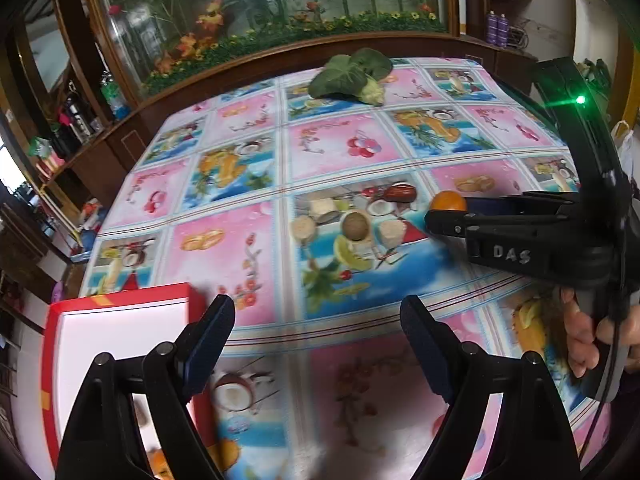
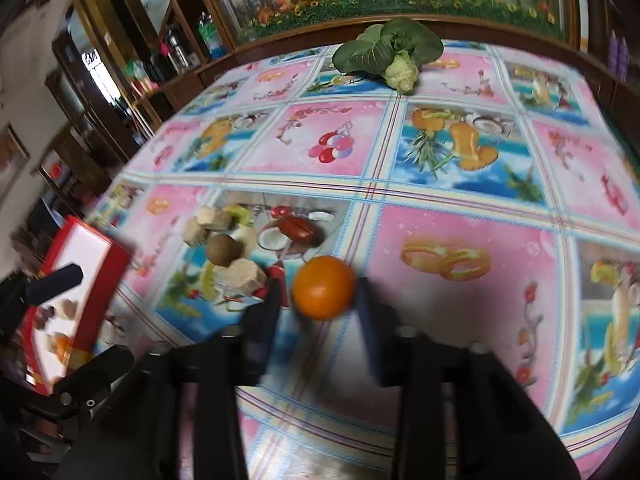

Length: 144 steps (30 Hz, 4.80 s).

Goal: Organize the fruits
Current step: 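Grasp an orange with the right gripper while the left gripper grasps a round beige piece, then carry the orange and round beige piece over the white tray, then open both grippers to drop the orange and beige piece into the tray, then move both open grippers back toward the items on the tablecloth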

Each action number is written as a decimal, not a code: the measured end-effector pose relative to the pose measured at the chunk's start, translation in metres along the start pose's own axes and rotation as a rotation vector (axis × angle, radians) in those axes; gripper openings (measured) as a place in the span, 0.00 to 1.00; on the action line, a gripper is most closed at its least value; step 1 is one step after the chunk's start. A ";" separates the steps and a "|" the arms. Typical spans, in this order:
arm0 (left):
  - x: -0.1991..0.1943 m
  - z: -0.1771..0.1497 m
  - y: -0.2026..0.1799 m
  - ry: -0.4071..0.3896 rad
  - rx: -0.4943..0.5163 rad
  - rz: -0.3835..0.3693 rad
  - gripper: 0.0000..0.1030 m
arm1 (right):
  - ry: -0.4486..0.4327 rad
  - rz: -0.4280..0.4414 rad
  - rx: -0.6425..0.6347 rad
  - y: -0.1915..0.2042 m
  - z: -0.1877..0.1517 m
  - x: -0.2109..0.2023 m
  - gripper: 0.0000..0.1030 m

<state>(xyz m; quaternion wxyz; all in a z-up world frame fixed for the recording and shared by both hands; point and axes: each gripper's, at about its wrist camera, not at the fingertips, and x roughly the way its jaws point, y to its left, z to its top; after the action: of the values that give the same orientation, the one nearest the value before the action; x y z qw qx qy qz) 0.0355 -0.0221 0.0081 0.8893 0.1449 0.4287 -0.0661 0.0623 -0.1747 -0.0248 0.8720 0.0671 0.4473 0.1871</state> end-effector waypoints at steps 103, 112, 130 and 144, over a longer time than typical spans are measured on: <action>0.007 -0.092 0.221 0.111 -0.323 0.317 0.21 | 0.097 0.261 -0.195 0.261 -0.010 0.075 0.32; 0.009 -0.090 0.221 0.127 -0.322 0.321 0.22 | 0.084 0.235 -0.251 0.267 -0.011 0.076 0.36; -0.048 -0.054 0.178 -0.028 -0.268 0.260 0.61 | -0.065 0.367 0.010 0.146 0.038 0.012 0.62; -0.027 -0.010 0.065 -0.048 -0.051 0.063 0.62 | -0.039 0.199 0.185 -0.008 0.045 -0.004 0.57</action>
<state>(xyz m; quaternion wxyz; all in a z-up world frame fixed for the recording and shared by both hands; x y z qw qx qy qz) 0.0270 0.0424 0.0367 0.9043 0.1340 0.4041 -0.0308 0.0986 -0.1809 0.0029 0.8478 0.1949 0.4368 0.2292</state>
